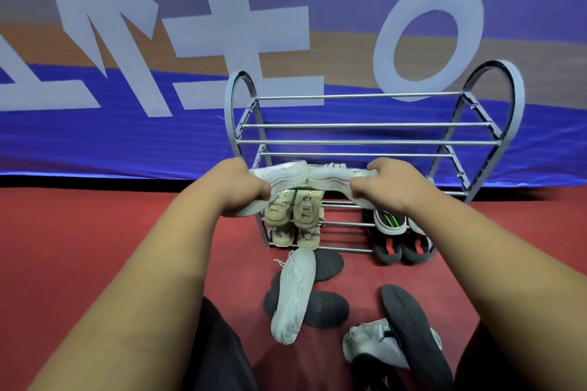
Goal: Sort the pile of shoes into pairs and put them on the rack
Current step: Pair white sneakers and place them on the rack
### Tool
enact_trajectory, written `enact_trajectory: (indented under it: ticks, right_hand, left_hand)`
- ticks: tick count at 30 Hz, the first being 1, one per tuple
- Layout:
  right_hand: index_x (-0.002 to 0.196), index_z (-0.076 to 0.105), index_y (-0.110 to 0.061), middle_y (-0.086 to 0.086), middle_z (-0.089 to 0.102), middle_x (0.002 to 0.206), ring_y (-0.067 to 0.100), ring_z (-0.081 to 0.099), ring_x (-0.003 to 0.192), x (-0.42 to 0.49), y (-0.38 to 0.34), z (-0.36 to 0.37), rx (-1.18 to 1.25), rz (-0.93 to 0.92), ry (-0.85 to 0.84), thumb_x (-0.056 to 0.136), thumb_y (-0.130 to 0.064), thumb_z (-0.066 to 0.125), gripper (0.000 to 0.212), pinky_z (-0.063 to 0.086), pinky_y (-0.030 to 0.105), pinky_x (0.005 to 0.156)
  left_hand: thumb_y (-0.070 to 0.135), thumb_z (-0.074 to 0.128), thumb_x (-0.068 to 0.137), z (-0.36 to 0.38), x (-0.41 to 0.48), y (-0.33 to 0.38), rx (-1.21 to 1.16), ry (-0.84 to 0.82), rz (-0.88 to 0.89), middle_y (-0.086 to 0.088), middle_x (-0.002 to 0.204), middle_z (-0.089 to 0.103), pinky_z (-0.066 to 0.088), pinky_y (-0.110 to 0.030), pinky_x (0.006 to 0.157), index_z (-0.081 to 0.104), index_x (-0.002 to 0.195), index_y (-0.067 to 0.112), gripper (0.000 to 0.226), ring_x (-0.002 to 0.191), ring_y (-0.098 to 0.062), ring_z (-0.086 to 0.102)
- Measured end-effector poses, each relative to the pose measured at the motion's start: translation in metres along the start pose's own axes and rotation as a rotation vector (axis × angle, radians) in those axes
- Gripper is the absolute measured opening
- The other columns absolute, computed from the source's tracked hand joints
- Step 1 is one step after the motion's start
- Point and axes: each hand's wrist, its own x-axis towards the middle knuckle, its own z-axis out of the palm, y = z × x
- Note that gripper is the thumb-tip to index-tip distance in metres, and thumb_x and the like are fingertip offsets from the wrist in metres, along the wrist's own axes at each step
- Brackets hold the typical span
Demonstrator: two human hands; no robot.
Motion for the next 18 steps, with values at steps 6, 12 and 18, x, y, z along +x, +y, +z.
enact_trajectory:
  ticks: [6, 12, 18]
  right_hand:
    - [0.101, 0.063, -0.018, 0.0, 0.068, 0.093, 0.022, 0.063, 0.084, 0.03, -0.003, 0.032, 0.085, -0.041, 0.098, 0.077, -0.047, 0.072, 0.038, 0.044, 0.033, 0.065]
    - [0.107, 0.061, -0.021, 0.001, 0.07, 0.103, 0.031, 0.064, 0.099, 0.063, -0.018, 0.067, 0.214, 0.027, 0.175, 0.066, -0.064, 0.064, 0.06, 0.055, 0.04, 0.084]
    - [0.116, 0.062, -0.014, 0.01, 0.07, 0.111, 0.037, 0.063, 0.107, 0.104, -0.031, 0.107, 0.313, 0.073, 0.233, 0.069, -0.056, 0.067, 0.063, 0.05, 0.038, 0.086]
  left_hand:
    - [0.037, 0.073, 0.083, 0.027, 0.025, 0.005, -0.08, 0.163, 0.006, -0.011, 0.102, 0.062, 0.045, -0.031, 0.059, 0.056, 0.106, 0.007, 0.041, 0.075, -0.021, 0.057]
    - [0.044, 0.071, 0.082, 0.052, 0.076, 0.012, -0.205, 0.263, 0.0, -0.018, 0.117, 0.062, 0.047, -0.035, 0.066, 0.055, 0.116, 0.001, 0.057, 0.095, -0.034, 0.064]
    - [0.048, 0.071, 0.091, 0.077, 0.121, 0.019, -0.101, 0.389, -0.006, -0.02, 0.139, 0.049, 0.046, -0.049, 0.108, 0.048, 0.136, -0.002, 0.071, 0.13, -0.039, 0.048]
